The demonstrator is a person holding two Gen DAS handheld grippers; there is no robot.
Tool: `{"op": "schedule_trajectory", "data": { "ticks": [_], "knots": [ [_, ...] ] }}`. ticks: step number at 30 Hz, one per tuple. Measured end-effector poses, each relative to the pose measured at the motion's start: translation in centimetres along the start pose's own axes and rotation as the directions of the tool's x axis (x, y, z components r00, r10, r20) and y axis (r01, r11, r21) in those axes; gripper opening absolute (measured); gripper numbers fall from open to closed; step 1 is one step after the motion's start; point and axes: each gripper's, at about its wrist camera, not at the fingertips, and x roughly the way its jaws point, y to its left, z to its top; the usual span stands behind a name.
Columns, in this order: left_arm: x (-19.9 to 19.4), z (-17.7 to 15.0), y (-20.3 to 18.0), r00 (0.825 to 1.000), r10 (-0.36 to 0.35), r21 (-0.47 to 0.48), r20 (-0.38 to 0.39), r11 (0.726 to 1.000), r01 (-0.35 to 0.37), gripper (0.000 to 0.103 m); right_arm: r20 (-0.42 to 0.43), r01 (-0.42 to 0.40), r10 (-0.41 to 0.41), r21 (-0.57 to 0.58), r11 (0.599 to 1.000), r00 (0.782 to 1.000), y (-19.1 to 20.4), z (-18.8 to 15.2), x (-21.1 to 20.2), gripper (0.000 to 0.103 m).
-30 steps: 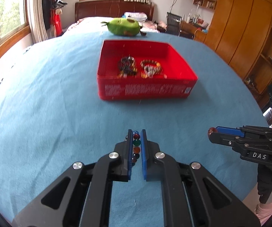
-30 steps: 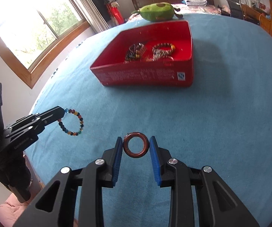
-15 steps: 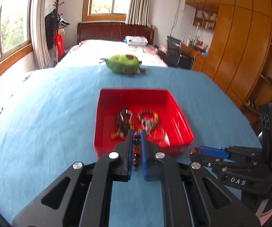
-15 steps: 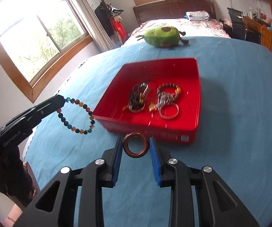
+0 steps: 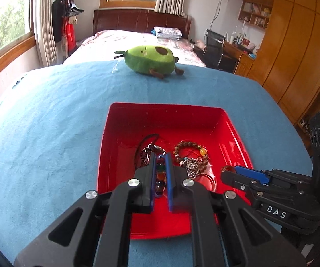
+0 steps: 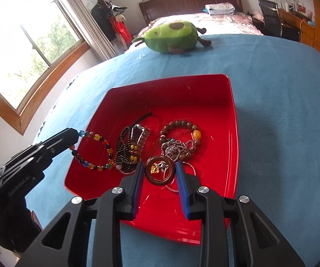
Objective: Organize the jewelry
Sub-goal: 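Carry the ring and bead bracelet into the red tin and open both tools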
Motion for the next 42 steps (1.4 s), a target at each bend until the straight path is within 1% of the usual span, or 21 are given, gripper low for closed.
{"op": "schedule_trajectory", "data": {
  "ticks": [5,10,11,12,14,15,21,25,35,40,42],
  "knots": [
    [3.1,0.6,0.6,1.000,-0.010,-0.007,-0.028,1.000,0.010,0.006,-0.022,0.002,-0.002,0.009,1.000,1.000,-0.9,0.7,2.6,0.029],
    [4.3,0.6,0.5,0.999,-0.001,0.010,-0.041,1.000,0.001,0.007,-0.040,-0.001,0.000,-0.002,1.000,0.999,-0.9,1.3,4.5,0.029],
    [4.5,0.5,0.5,0.999,0.008,0.009,-0.045,1.000,-0.007,0.011,-0.041,-0.002,0.001,-0.002,1.000,0.999,-0.9,1.3,4.8,0.030],
    [4.8,0.4,0.6,0.999,0.013,0.006,-0.050,1.000,-0.012,0.018,-0.038,-0.003,0.003,0.000,1.000,0.999,-1.0,1.3,4.9,0.030],
    [5.0,0.2,0.8,0.998,0.022,0.004,-0.058,1.000,-0.022,0.029,-0.035,-0.008,0.008,0.000,1.000,0.999,-1.0,1.1,5.0,0.031],
    [5.0,0.1,0.9,0.998,0.027,0.002,-0.061,1.000,-0.027,0.030,-0.036,-0.015,0.015,-0.003,1.000,0.999,-1.0,1.0,5.0,0.031],
    [4.9,-0.5,0.7,0.997,0.024,0.015,-0.071,1.000,-0.023,0.033,-0.023,-0.018,0.018,-0.016,1.000,1.000,-0.7,0.7,4.2,0.031],
    [4.4,-0.7,0.3,0.998,0.025,0.022,-0.063,0.999,-0.023,0.037,0.006,0.000,0.000,-0.018,1.000,1.000,-0.6,0.6,3.3,0.036],
    [1.4,-1.5,0.1,0.997,0.073,0.041,0.017,0.996,-0.074,0.045,0.035,0.024,-0.023,-0.037,0.999,0.999,-0.2,0.0,2.0,0.040],
    [0.0,-2.1,0.0,0.996,0.084,0.049,0.039,0.995,-0.086,0.046,0.041,0.030,-0.028,-0.043,0.999,0.999,0.1,-0.6,1.5,0.041],
    [-0.4,-2.3,0.0,0.995,0.087,0.050,0.045,0.995,-0.089,0.050,0.045,0.029,-0.027,-0.044,0.999,0.999,0.2,-0.8,1.2,0.042]
  ]
}}
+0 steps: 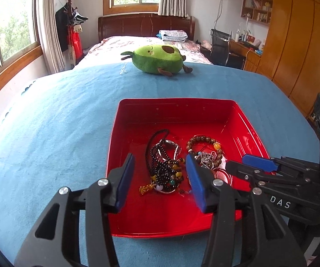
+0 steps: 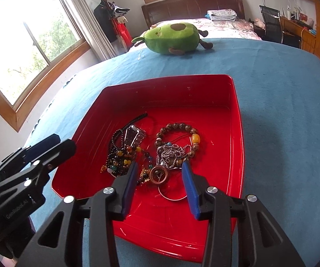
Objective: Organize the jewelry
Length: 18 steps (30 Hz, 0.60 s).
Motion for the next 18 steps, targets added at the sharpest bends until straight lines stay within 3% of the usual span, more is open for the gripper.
{"op": "schedule_trajectory", "data": {
  "ticks": [7,12,16,18],
  "knots": [
    [-1.9,-1.1,0.2,0.999,0.017,0.006,0.028,1.000,-0.018,0.058,0.038,0.023,-0.023,-0.017,1.000,0.999,0.4,-0.7,-1.7,0.053],
    [-3.8,-1.9,0.1,0.997,0.035,0.019,0.067,0.999,-0.037,0.072,0.047,0.030,-0.028,-0.025,0.999,0.998,0.8,-1.4,-2.6,0.066],
    [-4.9,-2.6,0.1,0.996,0.036,0.029,0.084,0.999,-0.039,0.080,0.054,0.046,-0.044,-0.027,0.999,0.998,0.9,-2.1,-3.4,0.081],
    [-5.6,-3.0,0.2,0.994,0.040,0.028,0.098,0.999,-0.043,0.092,0.059,0.061,-0.059,-0.030,0.998,0.996,1.0,-2.4,-4.0,0.091]
  ]
}}
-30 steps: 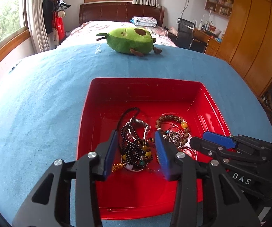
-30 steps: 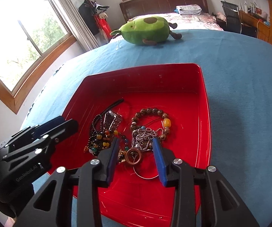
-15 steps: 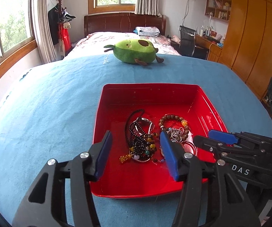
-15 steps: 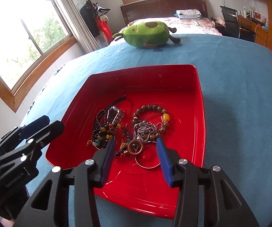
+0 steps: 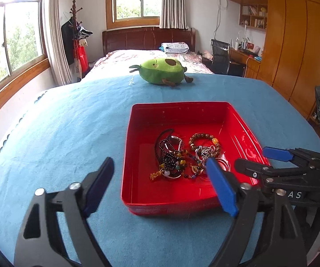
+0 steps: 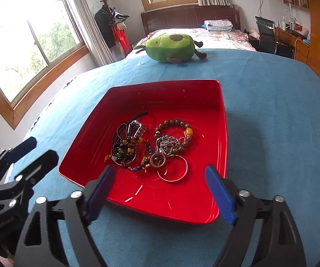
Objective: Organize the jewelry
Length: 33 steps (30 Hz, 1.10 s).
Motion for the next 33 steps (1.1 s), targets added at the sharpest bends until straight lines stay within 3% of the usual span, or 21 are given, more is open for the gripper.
{"op": "schedule_trajectory", "data": {
  "ticks": [2,5,9,17,25,33],
  "knots": [
    [-0.7,-0.3,0.2,1.000,0.008,0.003,0.003,1.000,-0.008,0.094,0.005,0.021,-0.021,0.001,1.000,1.000,0.1,-0.3,-0.6,0.099],
    [-1.4,-0.8,0.9,1.000,0.018,0.002,-0.017,1.000,-0.018,0.099,0.002,0.060,-0.060,0.006,0.998,0.998,0.1,-0.9,-1.5,0.099],
    [-1.5,-1.4,1.6,0.994,0.038,-0.005,-0.100,0.999,-0.039,0.100,-0.078,0.052,-0.048,0.049,0.997,0.996,-0.2,-2.0,-1.7,0.099],
    [-0.3,-3.0,2.9,0.971,0.006,-0.045,-0.238,0.999,-0.017,0.100,-0.184,0.007,0.008,0.083,0.997,0.983,0.4,-3.9,-1.7,0.099],
    [2.5,-3.7,2.2,0.944,0.001,-0.040,-0.331,0.999,-0.016,0.100,-0.236,0.034,-0.017,0.070,0.997,0.972,1.0,-4.7,-0.1,0.099],
    [3.6,-3.7,2.3,0.938,-0.017,-0.053,-0.346,0.999,-0.002,0.100,-0.268,0.038,-0.013,0.088,0.995,0.963,0.4,-4.6,1.4,0.099]
  ]
}}
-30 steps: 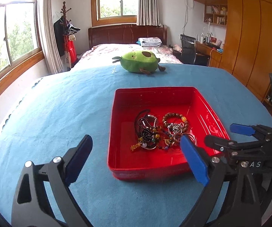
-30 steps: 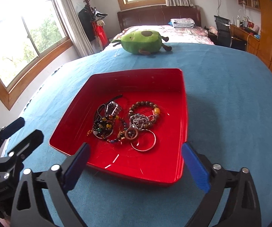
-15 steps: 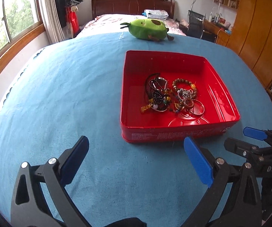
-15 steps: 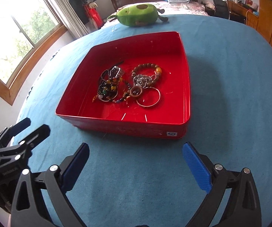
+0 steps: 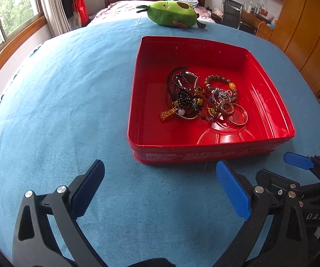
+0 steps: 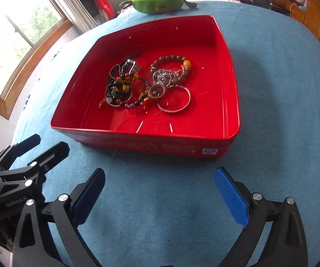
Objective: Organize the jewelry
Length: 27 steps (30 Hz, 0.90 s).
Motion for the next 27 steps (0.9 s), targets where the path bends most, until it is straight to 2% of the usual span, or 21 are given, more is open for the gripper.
{"op": "schedule_trajectory", "data": {
  "ticks": [27],
  "knots": [
    [-0.03,0.28,0.13,1.000,0.014,0.001,0.020,1.000,-0.014,0.100,-0.007,0.004,-0.004,-0.013,1.000,1.000,-0.33,0.66,0.42,0.099]
  ]
}}
